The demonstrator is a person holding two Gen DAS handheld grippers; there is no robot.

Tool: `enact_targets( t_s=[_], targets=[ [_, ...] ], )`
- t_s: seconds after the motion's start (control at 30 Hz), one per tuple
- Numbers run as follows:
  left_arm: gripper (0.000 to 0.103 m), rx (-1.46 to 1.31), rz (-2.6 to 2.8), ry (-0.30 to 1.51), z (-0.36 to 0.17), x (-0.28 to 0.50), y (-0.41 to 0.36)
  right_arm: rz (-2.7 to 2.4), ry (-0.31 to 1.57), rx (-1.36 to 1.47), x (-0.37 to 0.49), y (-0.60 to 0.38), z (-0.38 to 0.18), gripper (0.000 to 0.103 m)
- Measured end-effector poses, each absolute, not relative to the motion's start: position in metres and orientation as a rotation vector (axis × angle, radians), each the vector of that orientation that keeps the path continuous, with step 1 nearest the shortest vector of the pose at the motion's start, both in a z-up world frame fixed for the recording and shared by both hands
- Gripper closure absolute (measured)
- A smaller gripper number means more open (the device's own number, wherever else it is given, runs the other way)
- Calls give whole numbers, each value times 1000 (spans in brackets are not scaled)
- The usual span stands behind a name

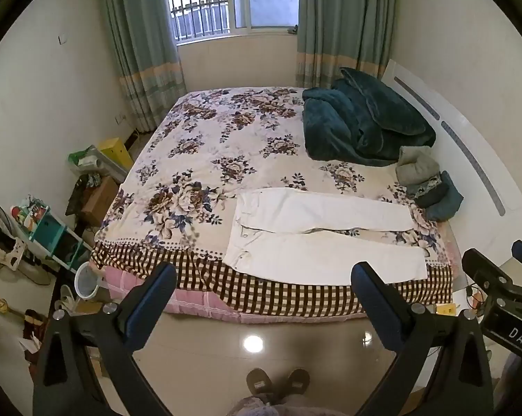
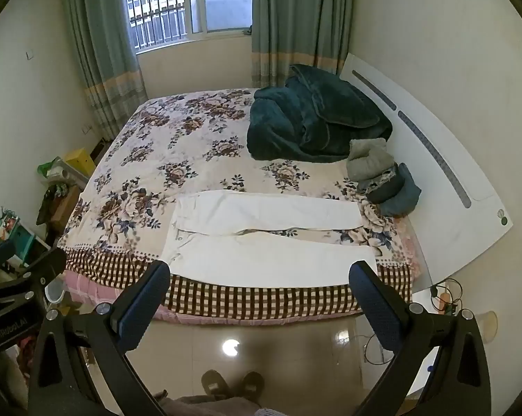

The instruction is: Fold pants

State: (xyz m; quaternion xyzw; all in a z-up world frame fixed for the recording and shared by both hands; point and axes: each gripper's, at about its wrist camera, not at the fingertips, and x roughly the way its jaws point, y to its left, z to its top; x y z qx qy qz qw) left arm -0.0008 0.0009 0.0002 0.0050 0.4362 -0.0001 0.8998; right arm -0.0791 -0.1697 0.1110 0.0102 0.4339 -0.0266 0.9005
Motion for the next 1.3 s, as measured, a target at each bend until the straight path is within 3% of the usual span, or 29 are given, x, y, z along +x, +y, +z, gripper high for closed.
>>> enact_targets(
  t_s=[1.3],
  targets=[
    [0,26,2,917,-5,-3,5,-43,915,35,-89,-152,100,0]
  ],
)
